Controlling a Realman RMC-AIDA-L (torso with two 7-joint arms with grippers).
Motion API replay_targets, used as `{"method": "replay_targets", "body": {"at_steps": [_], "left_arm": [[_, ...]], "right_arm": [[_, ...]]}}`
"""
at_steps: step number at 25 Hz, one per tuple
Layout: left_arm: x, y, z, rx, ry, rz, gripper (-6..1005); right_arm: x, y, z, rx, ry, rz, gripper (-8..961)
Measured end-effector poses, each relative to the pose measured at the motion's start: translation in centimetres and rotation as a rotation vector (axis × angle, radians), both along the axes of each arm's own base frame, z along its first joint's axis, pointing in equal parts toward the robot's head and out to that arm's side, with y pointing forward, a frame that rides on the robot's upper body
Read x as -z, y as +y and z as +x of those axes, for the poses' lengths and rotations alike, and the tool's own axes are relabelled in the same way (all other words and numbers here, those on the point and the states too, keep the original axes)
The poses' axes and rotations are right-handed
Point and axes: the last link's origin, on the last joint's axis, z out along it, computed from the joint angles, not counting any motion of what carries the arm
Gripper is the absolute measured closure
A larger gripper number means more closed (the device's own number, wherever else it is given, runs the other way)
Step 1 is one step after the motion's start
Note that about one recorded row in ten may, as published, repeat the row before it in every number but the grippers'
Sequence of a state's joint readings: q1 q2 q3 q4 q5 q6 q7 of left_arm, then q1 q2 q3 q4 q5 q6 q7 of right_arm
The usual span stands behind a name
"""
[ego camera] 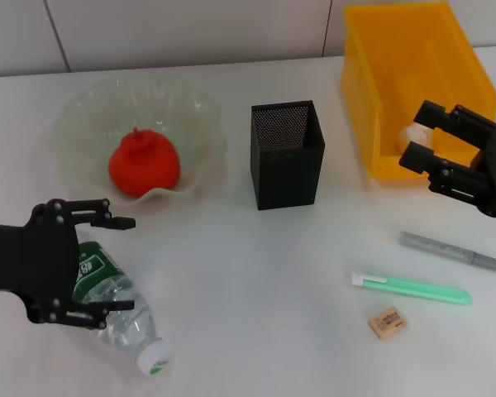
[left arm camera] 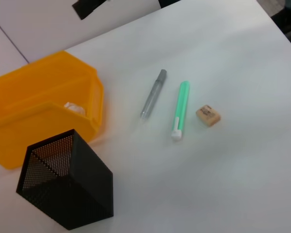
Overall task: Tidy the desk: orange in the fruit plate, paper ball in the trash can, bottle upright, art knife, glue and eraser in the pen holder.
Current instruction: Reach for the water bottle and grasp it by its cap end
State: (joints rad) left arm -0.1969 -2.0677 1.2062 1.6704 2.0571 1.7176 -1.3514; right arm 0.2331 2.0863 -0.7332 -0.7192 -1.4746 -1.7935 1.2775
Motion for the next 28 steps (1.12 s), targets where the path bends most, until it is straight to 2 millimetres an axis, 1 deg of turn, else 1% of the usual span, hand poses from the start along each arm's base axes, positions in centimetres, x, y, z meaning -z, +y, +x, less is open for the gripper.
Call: {"method": "replay_targets", "body": {"at_steps": [8,9,11,16,17,18,21,22,25,27,28], "left_arm": [[0.0,-0.4,-0.1,-0.008,0.005,-0.007,157],[0.3,-1.0,-0.5,0.024,0.041,-0.022,157],[0.4,-1.0,-0.5,0.031,0.05,-0.023,157],[0.8,-1.1,-0.8,0.053,0.141,-0.051,157],[1.2,-1.1,-0.8,0.066,0.189,-0.066,157],[1.2,-1.1,-0.8,0.066,0.189,-0.066,157],[1.9,-1.0,-0.5,0.089,0.255,-0.088,157],[2.5,-0.8,0.0,0.111,0.302,-0.106,157],[2.8,-0.6,0.3,0.128,0.341,-0.113,157],[3.3,-0.4,1.2,0.164,0.405,-0.116,157],[3.3,-0.4,1.2,0.164,0.405,-0.116,158]], "right_arm": [[0.2,0.3,-0.2,-0.006,0.007,-0.003,174],[0.2,0.3,-0.2,-0.007,0.008,-0.003,174],[0.3,0.4,-0.3,-0.008,0.008,-0.004,174],[0.4,0.6,-0.5,-0.006,0.033,-0.002,174],[0.6,0.5,-0.5,-0.002,0.053,-0.008,174],[0.6,0.5,-0.5,-0.002,0.053,-0.008,174],[0.8,0.5,-0.5,0.001,0.064,-0.013,174],[0.8,0.5,-0.5,0.005,0.064,-0.015,174],[0.9,0.6,-0.5,0.005,0.064,-0.017,174],[0.8,0.8,-0.6,-0.001,0.064,-0.021,174],[0.8,0.8,-0.6,-0.001,0.064,-0.021,174]]}}
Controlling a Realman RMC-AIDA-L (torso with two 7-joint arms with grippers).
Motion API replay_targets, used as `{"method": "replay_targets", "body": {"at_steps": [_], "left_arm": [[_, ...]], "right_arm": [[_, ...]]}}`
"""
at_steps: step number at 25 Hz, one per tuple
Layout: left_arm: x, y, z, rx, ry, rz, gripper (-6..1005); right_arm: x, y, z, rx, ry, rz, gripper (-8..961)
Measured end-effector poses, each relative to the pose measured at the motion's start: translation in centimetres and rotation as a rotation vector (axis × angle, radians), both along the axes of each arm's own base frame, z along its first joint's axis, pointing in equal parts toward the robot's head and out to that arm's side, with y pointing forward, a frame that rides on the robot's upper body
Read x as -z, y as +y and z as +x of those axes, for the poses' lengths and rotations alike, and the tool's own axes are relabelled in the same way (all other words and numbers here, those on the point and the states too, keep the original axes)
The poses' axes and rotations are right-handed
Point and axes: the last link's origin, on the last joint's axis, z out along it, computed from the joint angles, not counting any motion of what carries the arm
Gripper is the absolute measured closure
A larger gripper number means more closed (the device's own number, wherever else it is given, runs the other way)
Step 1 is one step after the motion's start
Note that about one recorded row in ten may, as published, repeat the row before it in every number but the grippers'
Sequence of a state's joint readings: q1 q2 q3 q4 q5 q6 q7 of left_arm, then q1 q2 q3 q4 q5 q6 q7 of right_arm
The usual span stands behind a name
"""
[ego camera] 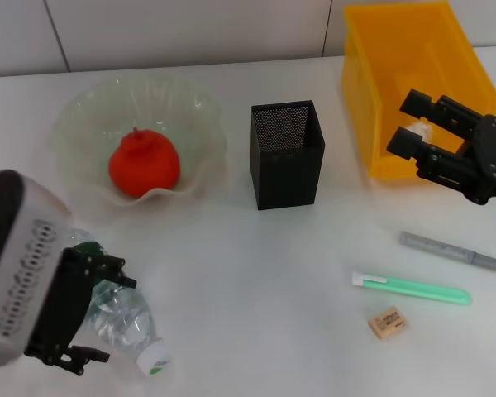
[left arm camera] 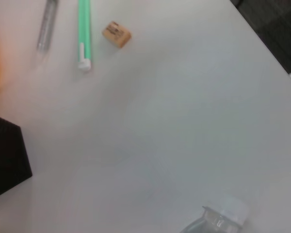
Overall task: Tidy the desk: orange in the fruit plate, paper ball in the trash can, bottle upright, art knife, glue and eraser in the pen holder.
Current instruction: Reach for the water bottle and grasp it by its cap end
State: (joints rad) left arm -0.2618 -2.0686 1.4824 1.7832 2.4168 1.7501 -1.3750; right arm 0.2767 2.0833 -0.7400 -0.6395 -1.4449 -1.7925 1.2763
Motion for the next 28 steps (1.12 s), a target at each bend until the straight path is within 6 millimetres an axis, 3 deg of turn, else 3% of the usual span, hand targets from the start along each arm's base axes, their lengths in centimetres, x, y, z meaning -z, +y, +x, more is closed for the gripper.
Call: {"method": "replay_targets", "body": {"at_steps": [14,23,28], "left_arm": [[3.0,-1.3,3.7,0.141,0.183,-0.051,164],[4.2,-1.9,4.5,0.198,0.246,-0.074,169],[4.7,-1.9,4.9,0.218,0.267,-0.073,338]], "right_arm": [[-0.4,0.4,-0.3,-0.008,0.004,0.002,175],[-0.3,0.2,-0.3,-0.012,0.005,-0.003,175],[-0.2,0.1,-0.2,-0.009,0.005,-0.01,175]]}}
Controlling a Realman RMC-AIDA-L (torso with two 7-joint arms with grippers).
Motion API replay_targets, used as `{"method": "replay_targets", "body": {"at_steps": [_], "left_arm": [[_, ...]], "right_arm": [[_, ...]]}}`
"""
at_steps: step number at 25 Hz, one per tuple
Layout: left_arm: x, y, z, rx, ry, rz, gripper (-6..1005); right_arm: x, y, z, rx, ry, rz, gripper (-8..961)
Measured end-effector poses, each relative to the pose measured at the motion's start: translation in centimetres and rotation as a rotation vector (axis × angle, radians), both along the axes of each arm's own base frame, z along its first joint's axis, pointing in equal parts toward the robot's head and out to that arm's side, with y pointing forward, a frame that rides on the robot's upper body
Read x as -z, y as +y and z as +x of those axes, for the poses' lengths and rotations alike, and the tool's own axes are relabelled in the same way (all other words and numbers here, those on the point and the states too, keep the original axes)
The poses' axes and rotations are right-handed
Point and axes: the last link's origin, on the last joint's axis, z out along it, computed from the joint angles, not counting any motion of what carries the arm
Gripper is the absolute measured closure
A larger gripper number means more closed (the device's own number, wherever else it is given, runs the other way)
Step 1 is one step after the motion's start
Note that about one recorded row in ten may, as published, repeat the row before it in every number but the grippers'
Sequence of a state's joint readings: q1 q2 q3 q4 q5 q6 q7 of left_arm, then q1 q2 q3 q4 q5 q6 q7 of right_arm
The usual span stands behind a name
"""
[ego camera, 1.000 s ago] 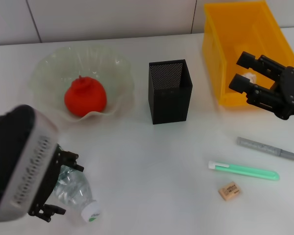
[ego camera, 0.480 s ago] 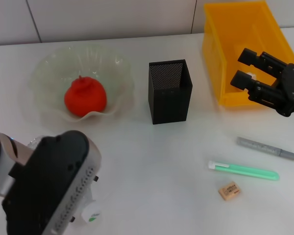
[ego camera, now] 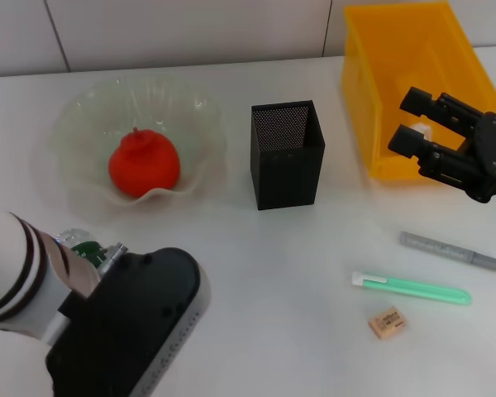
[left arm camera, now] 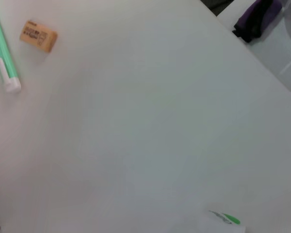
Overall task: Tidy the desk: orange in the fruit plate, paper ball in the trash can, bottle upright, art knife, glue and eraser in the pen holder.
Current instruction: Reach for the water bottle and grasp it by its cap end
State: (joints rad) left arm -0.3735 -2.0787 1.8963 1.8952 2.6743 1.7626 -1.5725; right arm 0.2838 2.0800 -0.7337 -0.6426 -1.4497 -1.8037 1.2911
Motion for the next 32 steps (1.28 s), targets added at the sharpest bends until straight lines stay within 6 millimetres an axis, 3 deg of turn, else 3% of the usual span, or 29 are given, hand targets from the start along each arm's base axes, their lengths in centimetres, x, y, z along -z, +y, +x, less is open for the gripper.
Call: {"method": "replay_targets", "body": {"at_steps": [11,32], "left_arm": [[1.7,0.4,0.1,0.025,0.057,-0.018,331],[1.9,0.3,-0.3,-0.032,0.075,0.014,301]], "right_arm": [[0.2,-0.2,0.2,0.006,0.002,-0.01,176],[0.2,-0.2,0.2,0.018,0.018,-0.019,176]]}}
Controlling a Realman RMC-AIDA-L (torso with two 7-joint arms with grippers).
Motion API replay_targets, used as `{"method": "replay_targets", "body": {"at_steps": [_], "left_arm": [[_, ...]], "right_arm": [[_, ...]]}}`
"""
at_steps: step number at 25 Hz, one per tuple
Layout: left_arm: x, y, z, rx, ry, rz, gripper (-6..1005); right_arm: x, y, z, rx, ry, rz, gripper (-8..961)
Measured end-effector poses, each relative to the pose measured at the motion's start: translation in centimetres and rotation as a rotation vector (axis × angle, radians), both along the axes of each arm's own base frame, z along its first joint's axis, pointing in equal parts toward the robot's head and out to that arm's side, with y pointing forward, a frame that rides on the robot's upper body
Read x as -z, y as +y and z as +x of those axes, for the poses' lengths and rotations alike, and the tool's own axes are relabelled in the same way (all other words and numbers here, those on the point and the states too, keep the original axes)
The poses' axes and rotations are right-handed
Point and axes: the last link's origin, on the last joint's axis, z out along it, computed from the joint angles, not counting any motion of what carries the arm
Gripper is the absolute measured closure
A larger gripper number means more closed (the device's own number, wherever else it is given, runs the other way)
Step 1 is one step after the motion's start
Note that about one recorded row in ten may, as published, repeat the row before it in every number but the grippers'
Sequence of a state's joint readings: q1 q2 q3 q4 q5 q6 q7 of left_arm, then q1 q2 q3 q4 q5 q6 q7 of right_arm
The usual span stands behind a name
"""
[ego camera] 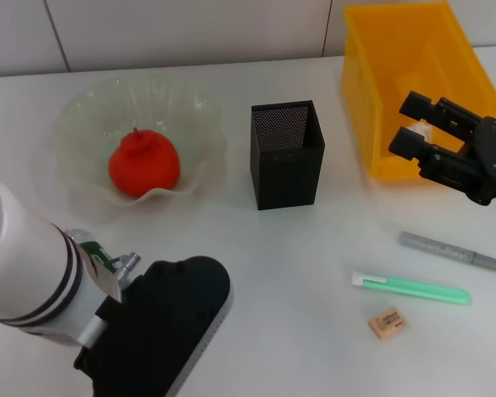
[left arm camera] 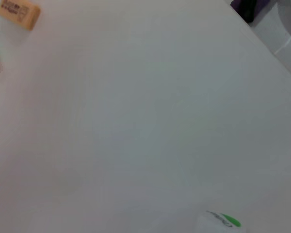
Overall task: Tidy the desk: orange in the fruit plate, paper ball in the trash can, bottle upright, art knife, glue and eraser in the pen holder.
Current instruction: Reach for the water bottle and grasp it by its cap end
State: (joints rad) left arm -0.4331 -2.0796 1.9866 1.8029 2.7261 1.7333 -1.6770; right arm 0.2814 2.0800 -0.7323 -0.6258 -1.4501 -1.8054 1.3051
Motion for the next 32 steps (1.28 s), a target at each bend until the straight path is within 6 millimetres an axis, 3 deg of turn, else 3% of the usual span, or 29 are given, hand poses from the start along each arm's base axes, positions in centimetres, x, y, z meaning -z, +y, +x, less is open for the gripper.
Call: {"method": "replay_targets", "body": {"at_steps": [6,32], "left_arm": [[0.3,-0.3,-0.4,0.009,0.029,-0.01,234],[2.0,-0.1,-0.8,0.069,0.07,-0.042,242]], "right_arm": [[0.0,-0.1,0.1,0.006,0.008,-0.005,176],[0.0,-0.2,-0.1,0.015,0.035,-0.039,177]]}}
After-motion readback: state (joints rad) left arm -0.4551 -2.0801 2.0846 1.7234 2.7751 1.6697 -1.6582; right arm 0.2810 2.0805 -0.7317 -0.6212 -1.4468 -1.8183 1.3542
